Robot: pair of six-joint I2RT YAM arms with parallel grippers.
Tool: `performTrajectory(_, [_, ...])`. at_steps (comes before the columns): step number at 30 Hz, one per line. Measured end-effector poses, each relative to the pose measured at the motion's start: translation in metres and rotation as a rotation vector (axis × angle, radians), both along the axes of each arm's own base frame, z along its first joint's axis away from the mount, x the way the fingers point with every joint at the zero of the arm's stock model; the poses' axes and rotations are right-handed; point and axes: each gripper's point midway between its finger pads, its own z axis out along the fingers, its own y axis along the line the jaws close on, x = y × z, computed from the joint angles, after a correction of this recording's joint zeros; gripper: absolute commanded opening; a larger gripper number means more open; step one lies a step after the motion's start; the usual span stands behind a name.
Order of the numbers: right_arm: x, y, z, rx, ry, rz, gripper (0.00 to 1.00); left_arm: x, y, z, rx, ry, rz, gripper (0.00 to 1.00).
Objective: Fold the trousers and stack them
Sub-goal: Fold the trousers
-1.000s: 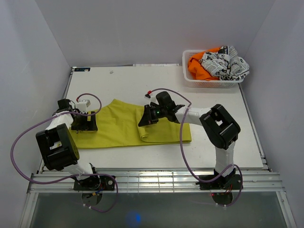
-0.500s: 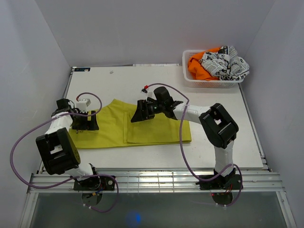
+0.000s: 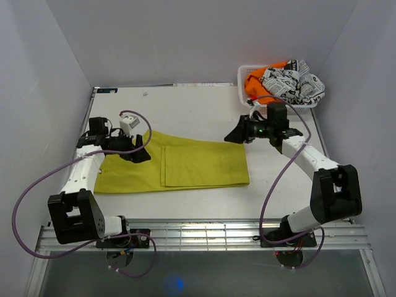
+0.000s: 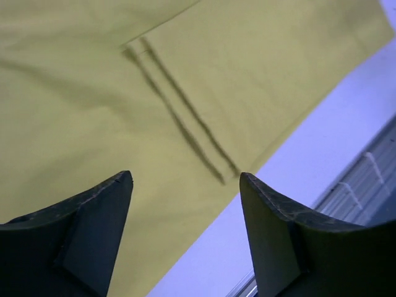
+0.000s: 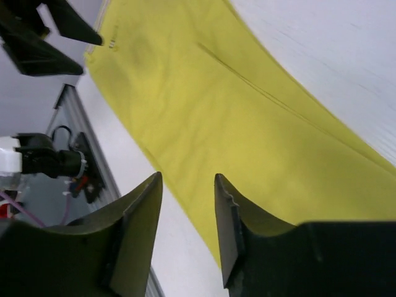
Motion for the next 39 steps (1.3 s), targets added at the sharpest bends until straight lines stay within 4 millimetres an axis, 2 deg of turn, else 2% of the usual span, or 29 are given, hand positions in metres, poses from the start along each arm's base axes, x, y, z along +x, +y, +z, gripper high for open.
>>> performTrajectory(2, [0.002,-0.040,-0.017,-0.032,0.017,-0.056,0.39,-0.006,-0.028,0.005,-0.062,0.006,-0.083,0.76])
performTrajectory(4, [-0.009,-0.061,-0.046,-0.069,0.085,-0.062,0.38,-0.009,-0.053,0.006,-0.118,0.020,-0.155,0.71])
performTrajectory(7, [-0.039,-0.066,-0.086,-0.098,0.222,-0.005,0.36,-0.013,-0.083,-0.007,-0.182,0.101,-0.231,0.69])
performTrajectory(9, [-0.055,-0.067,-0.111,-0.114,0.314,0.026,0.34,-0.014,-0.095,-0.027,-0.205,0.186,-0.245,0.67])
performTrajectory(11, [-0.067,-0.069,-0.136,-0.139,0.390,0.045,0.30,-0.012,-0.099,-0.051,-0.216,0.280,-0.229,0.64])
performTrajectory(14, [-0.079,-0.079,-0.166,-0.169,0.494,0.041,0.30,-0.013,-0.095,-0.090,-0.199,0.417,-0.178,0.65])
performTrajectory(16, [-0.081,-0.084,-0.168,-0.140,0.536,0.030,0.31,-0.014,-0.094,-0.104,-0.199,0.481,-0.145,0.65])
performTrajectory(21, [-0.078,-0.105,-0.162,-0.149,0.533,-0.014,0.44,-0.004,-0.094,-0.104,-0.191,0.504,-0.105,0.69])
performTrajectory(23, [-0.075,-0.118,-0.153,-0.179,0.502,-0.050,0.59,-0.003,-0.095,-0.104,-0.201,0.517,-0.098,0.73])
performTrajectory(25, [-0.067,-0.134,-0.140,-0.207,0.440,-0.099,0.68,-0.003,-0.097,-0.101,-0.214,0.522,-0.100,0.83])
performTrajectory(27, [-0.053,-0.151,-0.123,-0.246,0.342,-0.156,0.67,-0.003,-0.099,-0.096,-0.228,0.518,-0.105,0.96])
performTrajectory(30, [-0.040,-0.158,-0.110,-0.274,0.260,-0.182,0.64,0.001,-0.098,-0.087,-0.219,0.473,-0.108,0.98])
performTrajectory(32, [-0.038,-0.159,-0.116,-0.282,0.277,-0.185,0.62,0.007,-0.094,-0.081,-0.199,0.426,-0.097,0.98])
performTrajectory(36, [-0.038,-0.160,-0.145,-0.293,0.379,-0.189,0.60,0.015,-0.080,-0.058,-0.188,0.339,-0.066,0.98])
performTrajectory(39, [-0.038,-0.155,-0.160,-0.257,0.454,-0.181,0.59,0.020,-0.059,-0.043,-0.208,0.308,-0.018,0.98])
